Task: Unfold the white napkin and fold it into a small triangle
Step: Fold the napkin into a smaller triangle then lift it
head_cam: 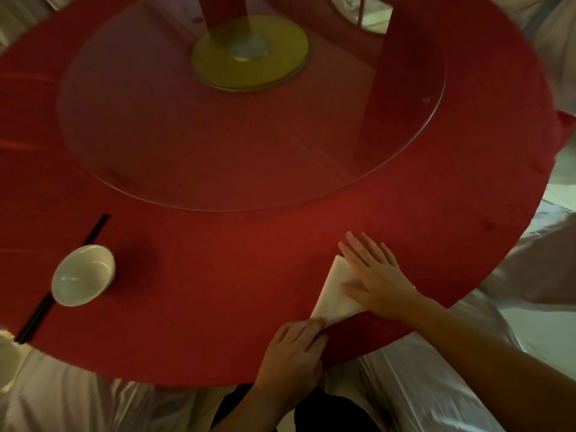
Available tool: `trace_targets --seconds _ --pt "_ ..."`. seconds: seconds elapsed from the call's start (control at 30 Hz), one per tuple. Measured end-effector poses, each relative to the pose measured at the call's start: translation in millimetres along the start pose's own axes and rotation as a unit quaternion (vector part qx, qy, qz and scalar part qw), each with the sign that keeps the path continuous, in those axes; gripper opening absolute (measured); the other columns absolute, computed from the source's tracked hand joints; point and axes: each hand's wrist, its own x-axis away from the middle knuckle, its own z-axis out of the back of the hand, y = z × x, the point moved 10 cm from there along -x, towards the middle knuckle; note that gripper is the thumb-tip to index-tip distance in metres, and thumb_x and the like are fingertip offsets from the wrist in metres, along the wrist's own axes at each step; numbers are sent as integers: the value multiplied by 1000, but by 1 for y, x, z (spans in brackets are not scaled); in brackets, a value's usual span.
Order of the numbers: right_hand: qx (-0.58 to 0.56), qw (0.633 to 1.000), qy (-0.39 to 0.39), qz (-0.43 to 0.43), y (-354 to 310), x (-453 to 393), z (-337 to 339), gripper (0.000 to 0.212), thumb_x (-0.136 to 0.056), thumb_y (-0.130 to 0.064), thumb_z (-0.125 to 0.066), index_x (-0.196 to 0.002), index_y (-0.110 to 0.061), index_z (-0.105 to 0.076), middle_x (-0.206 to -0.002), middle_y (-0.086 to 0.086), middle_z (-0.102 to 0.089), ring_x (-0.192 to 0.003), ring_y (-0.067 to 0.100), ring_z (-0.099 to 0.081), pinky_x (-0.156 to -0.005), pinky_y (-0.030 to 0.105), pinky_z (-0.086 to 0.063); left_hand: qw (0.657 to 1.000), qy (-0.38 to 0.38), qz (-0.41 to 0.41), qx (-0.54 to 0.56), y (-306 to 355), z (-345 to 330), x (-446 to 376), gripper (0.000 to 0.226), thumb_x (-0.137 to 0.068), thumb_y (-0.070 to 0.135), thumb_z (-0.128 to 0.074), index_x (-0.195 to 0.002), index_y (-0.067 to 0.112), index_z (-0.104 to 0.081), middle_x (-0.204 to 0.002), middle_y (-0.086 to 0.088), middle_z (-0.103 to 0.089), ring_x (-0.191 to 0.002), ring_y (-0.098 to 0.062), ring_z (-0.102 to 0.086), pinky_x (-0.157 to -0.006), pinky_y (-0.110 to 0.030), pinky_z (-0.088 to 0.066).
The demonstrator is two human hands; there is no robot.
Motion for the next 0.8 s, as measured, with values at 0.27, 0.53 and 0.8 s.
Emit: trace_targets --seconds 0.27,0.53,0.8 --pt "192 947 -141 216 -72 -15 6 62 -80 -41 -53 -139 -29 -39 -138 3 -45 -128 24 -37 -109 51 -22 998 11 56 11 0 18 -2 30 -80 26 -50 -102 22 -69 -122 0 -62 -108 -22 -59 -86 -33 -52" --pt "219 907 -278 228 -99 -16 11 19 -78 -30 -59 -93 -19 -58 -92 -5 -54 -82 16 -52 -64 33 -47 938 113 274 182 -72 43 39 35 -86 26 -56 -120 26 -61 -127 14 -51 -118 -3 -46 -93 -17 -38" --pt "-137 904 -391 104 -165 -32 17 20 -77 -15 -61 -97 -17 -61 -89 -7 -57 -78 9 -53 -65 28 -42 524 129 465 702 -141 26 80 59 -82 66 -43 -114 21 -64 -113 -2 -70 -107 -20 -64 -94 -38 -46"
